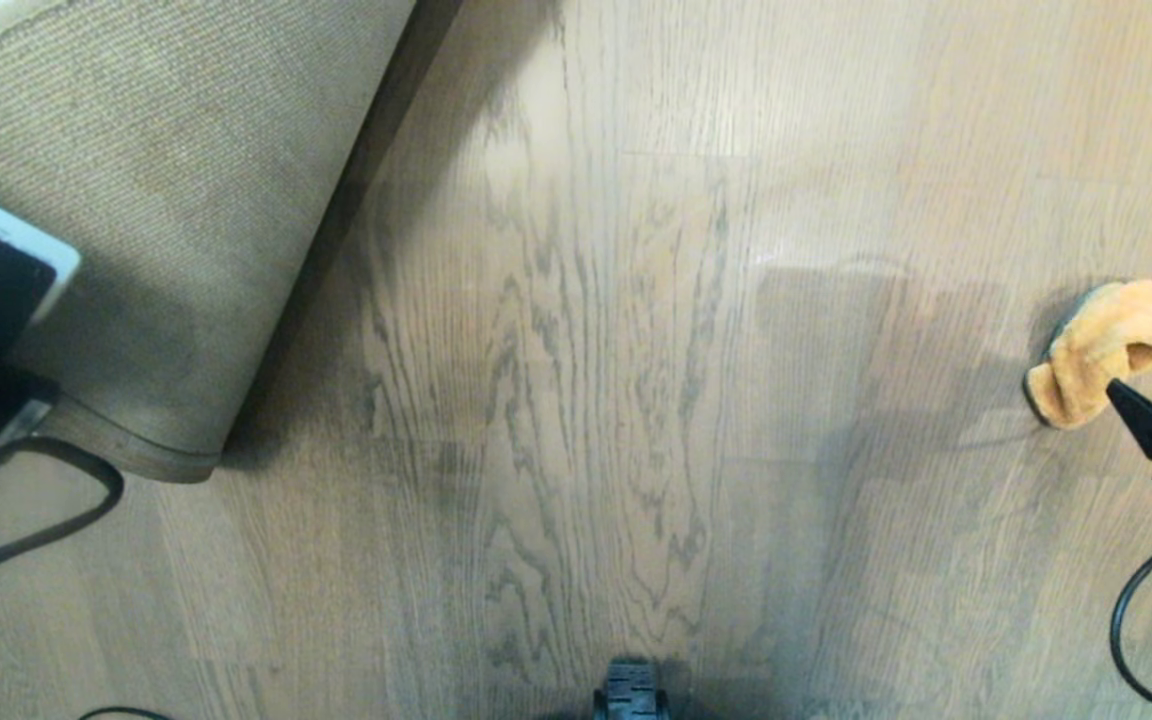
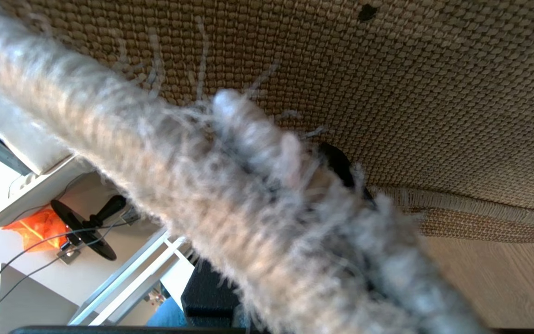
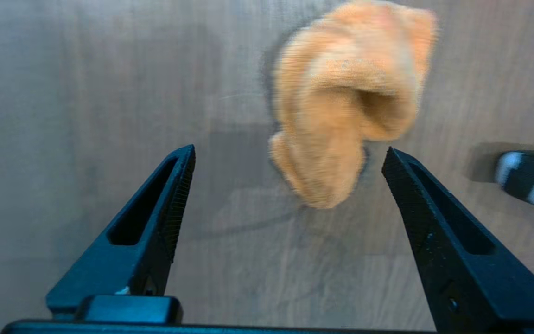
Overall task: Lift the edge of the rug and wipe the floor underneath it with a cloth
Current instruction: Put down the rag
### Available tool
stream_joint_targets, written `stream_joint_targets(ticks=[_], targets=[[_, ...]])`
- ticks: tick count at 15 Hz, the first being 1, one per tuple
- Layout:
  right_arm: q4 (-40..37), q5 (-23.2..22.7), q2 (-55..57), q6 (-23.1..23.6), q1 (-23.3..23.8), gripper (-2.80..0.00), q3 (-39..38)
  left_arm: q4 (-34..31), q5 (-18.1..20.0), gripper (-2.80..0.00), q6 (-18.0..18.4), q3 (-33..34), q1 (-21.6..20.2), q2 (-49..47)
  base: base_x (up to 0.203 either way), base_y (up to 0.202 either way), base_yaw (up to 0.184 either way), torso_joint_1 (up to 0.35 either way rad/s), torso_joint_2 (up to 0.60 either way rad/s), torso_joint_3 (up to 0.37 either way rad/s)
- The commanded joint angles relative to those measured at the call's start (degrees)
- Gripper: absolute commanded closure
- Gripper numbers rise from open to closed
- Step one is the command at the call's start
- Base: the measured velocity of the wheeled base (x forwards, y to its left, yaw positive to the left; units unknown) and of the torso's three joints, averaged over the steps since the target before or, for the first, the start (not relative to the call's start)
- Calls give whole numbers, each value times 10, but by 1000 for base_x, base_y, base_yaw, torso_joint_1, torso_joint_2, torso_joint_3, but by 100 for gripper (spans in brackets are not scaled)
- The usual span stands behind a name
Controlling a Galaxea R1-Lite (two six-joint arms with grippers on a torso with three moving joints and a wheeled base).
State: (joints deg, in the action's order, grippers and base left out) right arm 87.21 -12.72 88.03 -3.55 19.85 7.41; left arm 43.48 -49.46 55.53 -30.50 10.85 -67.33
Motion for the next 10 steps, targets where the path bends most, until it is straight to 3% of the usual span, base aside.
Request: stream_joint_targets(ticks=[1, 3, 10], targets=[[27, -33, -28, -1, -1, -280, -19, 3, -2, 0, 3, -1, 0, -1, 0, 0, 0, 0, 0, 0], [27, -54, -34, 0, -2, -280, -35, 3, -2, 0, 3, -1, 3, -2, 0, 0, 0, 0, 0, 0], [27, -51, -35, 6, -1, -280, -37, 3, -2, 0, 3, -1, 4, -3, 0, 0, 0, 0, 0, 0]])
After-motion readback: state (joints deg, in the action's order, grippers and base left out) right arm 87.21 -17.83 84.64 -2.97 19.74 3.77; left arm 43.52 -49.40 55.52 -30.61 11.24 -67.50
